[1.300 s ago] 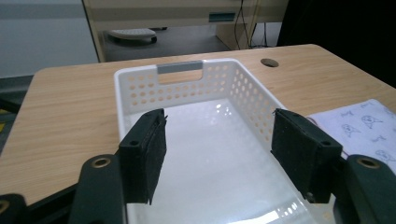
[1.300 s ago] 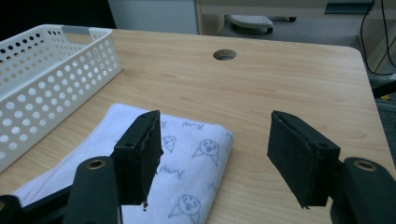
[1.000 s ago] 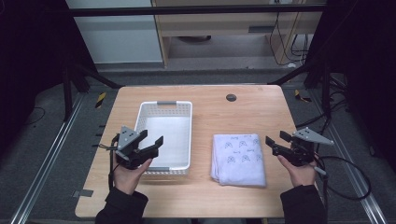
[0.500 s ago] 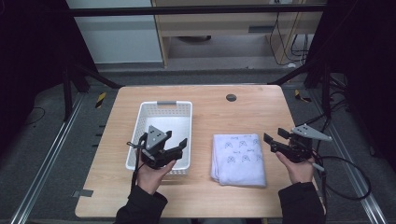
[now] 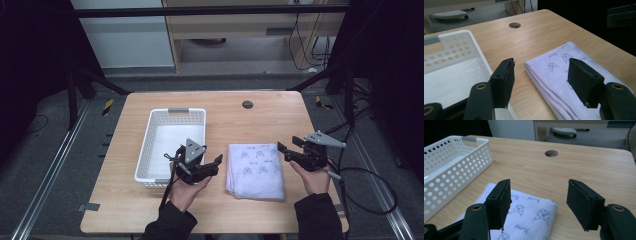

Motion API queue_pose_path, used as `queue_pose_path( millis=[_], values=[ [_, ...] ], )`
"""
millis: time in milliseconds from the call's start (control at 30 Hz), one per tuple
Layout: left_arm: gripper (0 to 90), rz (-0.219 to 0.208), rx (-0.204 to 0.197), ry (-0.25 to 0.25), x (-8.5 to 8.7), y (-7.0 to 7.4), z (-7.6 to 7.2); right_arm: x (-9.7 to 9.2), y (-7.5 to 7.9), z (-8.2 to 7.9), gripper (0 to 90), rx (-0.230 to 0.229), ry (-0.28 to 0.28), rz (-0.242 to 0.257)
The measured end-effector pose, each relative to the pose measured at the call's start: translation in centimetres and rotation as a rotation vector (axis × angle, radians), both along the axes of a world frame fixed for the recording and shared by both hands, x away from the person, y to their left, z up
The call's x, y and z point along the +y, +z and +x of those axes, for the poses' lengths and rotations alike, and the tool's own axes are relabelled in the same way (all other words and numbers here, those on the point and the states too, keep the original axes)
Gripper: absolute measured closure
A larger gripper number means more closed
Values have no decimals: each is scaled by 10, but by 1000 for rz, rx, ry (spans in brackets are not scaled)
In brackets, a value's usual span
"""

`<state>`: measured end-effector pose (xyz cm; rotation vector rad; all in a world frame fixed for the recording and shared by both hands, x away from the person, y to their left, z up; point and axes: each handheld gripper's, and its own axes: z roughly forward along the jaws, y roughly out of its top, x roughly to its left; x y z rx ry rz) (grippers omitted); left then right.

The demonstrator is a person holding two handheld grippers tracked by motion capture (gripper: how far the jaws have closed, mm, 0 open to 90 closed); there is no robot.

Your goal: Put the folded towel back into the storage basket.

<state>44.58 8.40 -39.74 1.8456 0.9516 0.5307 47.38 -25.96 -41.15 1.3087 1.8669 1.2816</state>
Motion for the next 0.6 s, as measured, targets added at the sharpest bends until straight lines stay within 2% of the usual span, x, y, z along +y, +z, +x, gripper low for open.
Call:
queue_pose_path(
  millis=[167, 333, 467, 600],
  values=[
    [371, 37, 7, -21, -17, -9, -1, 2, -3, 2, 363, 6, 2, -18],
    [369, 31, 28, -30, -28, -17, -1, 4, -4, 1, 361, 11, 1, -30],
    [368, 53, 40, -31, -35, -23, -2, 5, -7, 1, 359, 15, 6, -51],
    [365, 65, 51, -36, -41, -30, -2, 1, -12, 3, 356, 31, 5, -35]
  ],
)
